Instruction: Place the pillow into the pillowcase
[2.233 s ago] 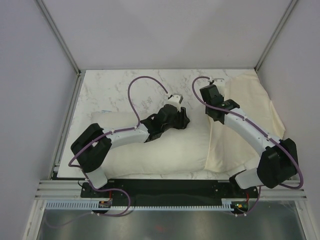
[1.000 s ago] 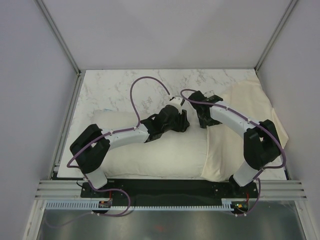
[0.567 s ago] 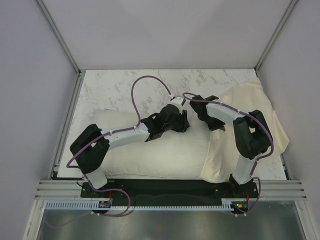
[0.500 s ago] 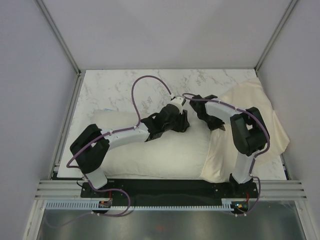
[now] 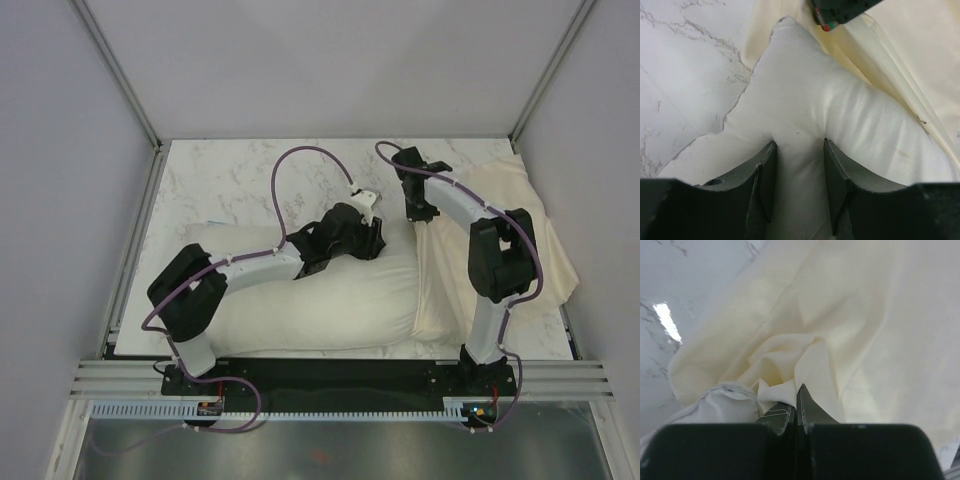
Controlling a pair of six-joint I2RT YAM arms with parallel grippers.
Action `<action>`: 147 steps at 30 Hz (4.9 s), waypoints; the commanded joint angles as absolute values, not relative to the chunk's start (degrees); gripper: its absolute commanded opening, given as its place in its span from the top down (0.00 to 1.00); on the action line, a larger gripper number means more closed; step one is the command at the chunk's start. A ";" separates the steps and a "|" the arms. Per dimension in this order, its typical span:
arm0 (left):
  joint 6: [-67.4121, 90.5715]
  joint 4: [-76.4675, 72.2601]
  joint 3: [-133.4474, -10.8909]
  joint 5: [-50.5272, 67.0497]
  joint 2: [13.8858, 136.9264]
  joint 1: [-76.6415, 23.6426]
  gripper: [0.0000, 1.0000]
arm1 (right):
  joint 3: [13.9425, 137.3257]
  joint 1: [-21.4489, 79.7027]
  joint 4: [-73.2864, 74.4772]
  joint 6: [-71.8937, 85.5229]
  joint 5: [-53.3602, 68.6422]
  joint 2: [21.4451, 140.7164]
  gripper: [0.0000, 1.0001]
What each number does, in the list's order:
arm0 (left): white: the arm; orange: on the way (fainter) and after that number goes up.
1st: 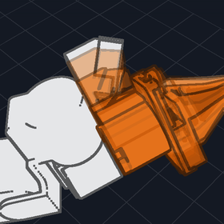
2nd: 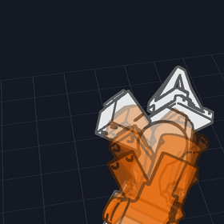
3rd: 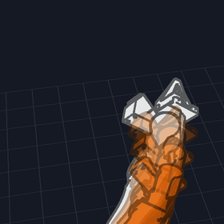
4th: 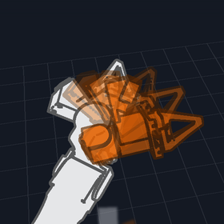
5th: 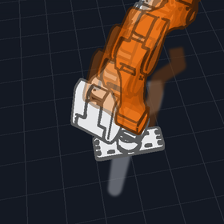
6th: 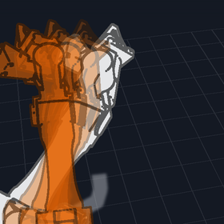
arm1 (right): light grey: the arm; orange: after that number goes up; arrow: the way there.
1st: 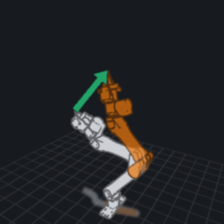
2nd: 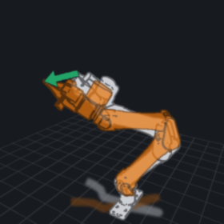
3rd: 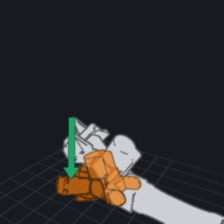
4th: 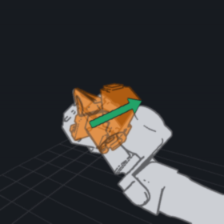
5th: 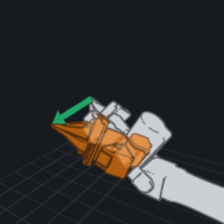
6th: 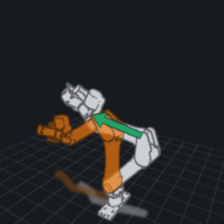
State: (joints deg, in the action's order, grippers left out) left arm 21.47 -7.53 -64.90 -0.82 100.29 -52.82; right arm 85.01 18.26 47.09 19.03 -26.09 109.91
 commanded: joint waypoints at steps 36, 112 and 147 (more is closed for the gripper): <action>24.00 -6.34 -57.75 -9.24 94.41 -53.80 0.36 | 77.78 16.88 26.62 23.73 24.28 89.39 0.96; 20.65 5.36 -104.15 9.83 132.01 -29.10 0.98 | 66.05 42.97 32.18 25.04 -4.05 73.31 0.08; 31.99 6.34 -74.54 8.89 114.79 -28.30 0.98 | 94.68 13.35 33.40 20.40 -7.73 101.62 0.22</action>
